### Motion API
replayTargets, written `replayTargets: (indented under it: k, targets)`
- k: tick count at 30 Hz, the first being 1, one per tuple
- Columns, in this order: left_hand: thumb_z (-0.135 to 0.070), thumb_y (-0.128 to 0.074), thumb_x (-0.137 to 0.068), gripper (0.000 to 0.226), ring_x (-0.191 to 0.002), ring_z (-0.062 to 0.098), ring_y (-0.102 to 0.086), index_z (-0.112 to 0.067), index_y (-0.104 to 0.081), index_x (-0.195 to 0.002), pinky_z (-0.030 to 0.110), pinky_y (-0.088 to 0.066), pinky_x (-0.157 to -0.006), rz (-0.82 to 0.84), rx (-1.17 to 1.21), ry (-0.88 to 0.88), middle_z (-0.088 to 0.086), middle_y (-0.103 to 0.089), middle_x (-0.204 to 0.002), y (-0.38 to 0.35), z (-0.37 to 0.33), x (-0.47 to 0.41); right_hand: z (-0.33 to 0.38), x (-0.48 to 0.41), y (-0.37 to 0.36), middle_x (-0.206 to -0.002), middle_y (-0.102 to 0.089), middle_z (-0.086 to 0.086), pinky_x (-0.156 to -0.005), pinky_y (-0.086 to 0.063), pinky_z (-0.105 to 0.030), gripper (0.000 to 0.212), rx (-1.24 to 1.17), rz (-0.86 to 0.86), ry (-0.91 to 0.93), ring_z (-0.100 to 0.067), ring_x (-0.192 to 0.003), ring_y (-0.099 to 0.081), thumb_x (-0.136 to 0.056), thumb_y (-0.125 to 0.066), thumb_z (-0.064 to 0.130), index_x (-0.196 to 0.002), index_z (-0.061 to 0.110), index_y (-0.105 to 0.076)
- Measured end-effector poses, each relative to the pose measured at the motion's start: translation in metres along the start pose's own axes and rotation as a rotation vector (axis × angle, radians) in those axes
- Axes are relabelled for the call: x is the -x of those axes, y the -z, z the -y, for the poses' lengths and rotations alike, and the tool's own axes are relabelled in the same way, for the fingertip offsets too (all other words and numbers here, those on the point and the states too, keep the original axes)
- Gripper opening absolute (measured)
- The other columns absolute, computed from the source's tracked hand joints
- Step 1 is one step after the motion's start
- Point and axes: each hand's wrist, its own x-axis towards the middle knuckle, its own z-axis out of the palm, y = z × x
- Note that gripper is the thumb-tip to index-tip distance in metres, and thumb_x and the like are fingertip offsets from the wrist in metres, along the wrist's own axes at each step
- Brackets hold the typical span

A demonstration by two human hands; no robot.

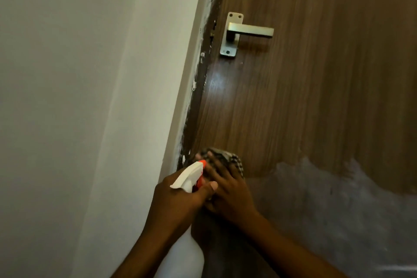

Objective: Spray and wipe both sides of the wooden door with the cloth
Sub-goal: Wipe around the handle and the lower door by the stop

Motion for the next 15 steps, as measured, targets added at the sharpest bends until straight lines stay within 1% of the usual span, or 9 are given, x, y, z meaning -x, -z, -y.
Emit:
replayTargets:
  k: [2,4,6,8,10,11,12,13,15]
  targets:
    - [-0.037,-0.07,-0.076,0.06,-0.1,0.018,-0.054,-0.015,-0.046,-0.127,0.029,-0.044,-0.091,0.034,0.001,-0.009,0.001,-0.054,-0.108,-0.002,0.004,0.003,-0.006,0.043,0.001,-0.162,-0.02,-0.003,-0.114,-0.024,-0.054,0.082,0.031,0.039,0.062,-0.028,-0.149,-0.021,-0.084,-0.054,0.055,-0.154,0.033,-0.017]
    - [-0.034,-0.071,-0.076,0.053,-0.1,0.019,-0.053,-0.017,-0.048,-0.121,0.026,-0.042,-0.087,0.045,0.019,-0.01,-0.001,-0.051,-0.103,-0.003,0.008,0.004,-0.026,0.073,0.014,-0.162,-0.023,-0.003,-0.113,-0.025,-0.055,0.078,0.029,0.054,0.0,-0.027,-0.149,-0.017,-0.085,-0.055,0.052,-0.154,0.034,-0.023]
    - [-0.032,-0.071,-0.076,0.059,-0.106,0.024,-0.053,-0.012,-0.046,-0.125,0.032,-0.041,-0.094,0.045,0.051,0.04,0.008,-0.054,-0.113,-0.004,0.011,0.003,-0.055,0.079,0.029,-0.159,-0.028,-0.006,-0.118,-0.019,-0.053,0.068,0.025,0.009,-0.18,-0.028,-0.149,-0.018,-0.087,-0.051,0.045,-0.151,0.03,-0.033]
    - [-0.032,-0.071,-0.076,0.063,-0.104,0.022,-0.051,-0.011,-0.044,-0.128,0.036,-0.04,-0.098,0.063,0.067,0.047,0.011,-0.054,-0.12,-0.006,0.015,0.003,-0.071,0.056,0.043,-0.161,-0.025,-0.007,-0.122,-0.004,-0.046,0.068,0.026,-0.033,-0.43,-0.031,-0.15,-0.016,-0.089,-0.046,0.045,-0.152,0.029,-0.029]
    - [-0.034,-0.071,-0.076,0.063,-0.099,0.017,-0.05,-0.013,-0.045,-0.129,0.032,-0.042,-0.092,0.091,0.061,0.006,0.004,-0.053,-0.112,-0.01,0.018,0.005,-0.064,0.016,0.043,-0.163,-0.017,-0.006,-0.122,0.003,-0.044,0.069,0.002,-0.086,-0.639,-0.03,-0.151,-0.008,-0.091,-0.044,0.047,-0.154,0.029,-0.023]
    - [-0.036,-0.071,-0.076,0.063,-0.099,0.016,-0.051,-0.014,-0.046,-0.13,0.03,-0.042,-0.089,0.105,0.066,-0.012,0.001,-0.053,-0.109,-0.013,0.019,0.006,-0.054,-0.001,0.039,-0.163,-0.015,-0.006,-0.122,0.002,-0.046,0.07,-0.018,-0.082,-0.673,-0.03,-0.151,-0.006,-0.091,-0.045,0.047,-0.155,0.03,-0.022]
    - [-0.038,-0.071,-0.075,0.064,-0.099,0.017,-0.054,-0.016,-0.048,-0.13,0.03,-0.044,-0.088,0.118,0.073,-0.033,0.001,-0.056,-0.109,-0.015,0.02,0.006,-0.044,-0.011,0.034,-0.163,-0.017,-0.006,-0.122,-0.001,-0.049,0.07,-0.028,-0.067,-0.625,-0.031,-0.151,-0.007,-0.091,-0.047,0.047,-0.154,0.03,-0.024]
    - [-0.042,-0.071,-0.073,0.065,-0.099,0.019,-0.058,-0.017,-0.05,-0.129,0.031,-0.047,-0.089,0.131,0.073,-0.053,0.003,-0.06,-0.109,-0.018,0.02,0.006,-0.035,-0.01,0.027,-0.162,-0.02,-0.006,-0.121,-0.007,-0.051,0.069,-0.017,-0.046,-0.514,-0.033,-0.151,-0.01,-0.091,-0.049,0.049,-0.154,0.029,-0.028]
    - [-0.049,-0.071,-0.068,0.07,-0.099,0.023,-0.063,-0.018,-0.052,-0.128,0.037,-0.051,-0.09,0.145,0.07,-0.071,0.007,-0.065,-0.108,-0.023,0.021,0.006,-0.022,0.017,0.016,-0.161,-0.025,-0.007,-0.118,-0.017,-0.054,0.067,0.013,0.003,-0.222,-0.033,-0.15,-0.015,-0.092,-0.049,0.052,-0.152,0.029,-0.031]
